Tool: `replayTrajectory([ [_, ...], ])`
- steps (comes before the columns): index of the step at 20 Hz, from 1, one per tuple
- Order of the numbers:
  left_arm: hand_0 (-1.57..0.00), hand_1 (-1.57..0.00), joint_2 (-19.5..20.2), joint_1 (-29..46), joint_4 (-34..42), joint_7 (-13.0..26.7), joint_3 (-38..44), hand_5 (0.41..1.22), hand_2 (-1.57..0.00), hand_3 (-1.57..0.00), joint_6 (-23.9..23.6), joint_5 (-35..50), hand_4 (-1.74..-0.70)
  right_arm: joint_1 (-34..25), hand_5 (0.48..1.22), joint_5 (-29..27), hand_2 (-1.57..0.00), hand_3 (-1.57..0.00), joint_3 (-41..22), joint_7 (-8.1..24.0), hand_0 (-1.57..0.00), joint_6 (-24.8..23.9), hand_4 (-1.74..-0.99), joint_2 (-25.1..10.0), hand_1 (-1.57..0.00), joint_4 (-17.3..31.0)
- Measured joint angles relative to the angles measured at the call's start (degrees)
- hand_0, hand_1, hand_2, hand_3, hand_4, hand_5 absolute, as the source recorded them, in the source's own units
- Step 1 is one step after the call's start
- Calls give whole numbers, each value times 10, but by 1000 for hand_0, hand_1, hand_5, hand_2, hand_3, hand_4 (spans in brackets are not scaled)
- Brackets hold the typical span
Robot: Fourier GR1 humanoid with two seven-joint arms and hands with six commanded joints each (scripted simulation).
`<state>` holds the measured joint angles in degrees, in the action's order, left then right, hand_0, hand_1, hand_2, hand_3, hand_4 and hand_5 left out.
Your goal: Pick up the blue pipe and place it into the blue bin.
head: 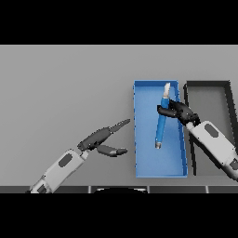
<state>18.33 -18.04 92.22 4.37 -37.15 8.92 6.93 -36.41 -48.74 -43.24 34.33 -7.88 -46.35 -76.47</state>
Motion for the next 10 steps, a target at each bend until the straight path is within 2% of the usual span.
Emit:
replayTrajectory([
  [3, 1, 1, -1, 0, -2, 4, 1, 472, 1, 1, -5, -3, -828, 1, 795, 5, -29, -17, -2, 3, -40, -10, -1182, 3, -30, 4],
  [6, 1, 1, 4, 5, 8, 5, -3, 471, 1, 1, -5, -5, -826, 3, 774, 6, -14, -8, -1, -11, -20, -13, -1186, 7, -15, 4],
  [10, 1, 1, -11, 0, -24, 2, -8, 474, 1, 1, -11, -24, -826, -1, 769, 13, -14, -8, -5, -12, -20, -6, -1186, 7, -15, 11],
])
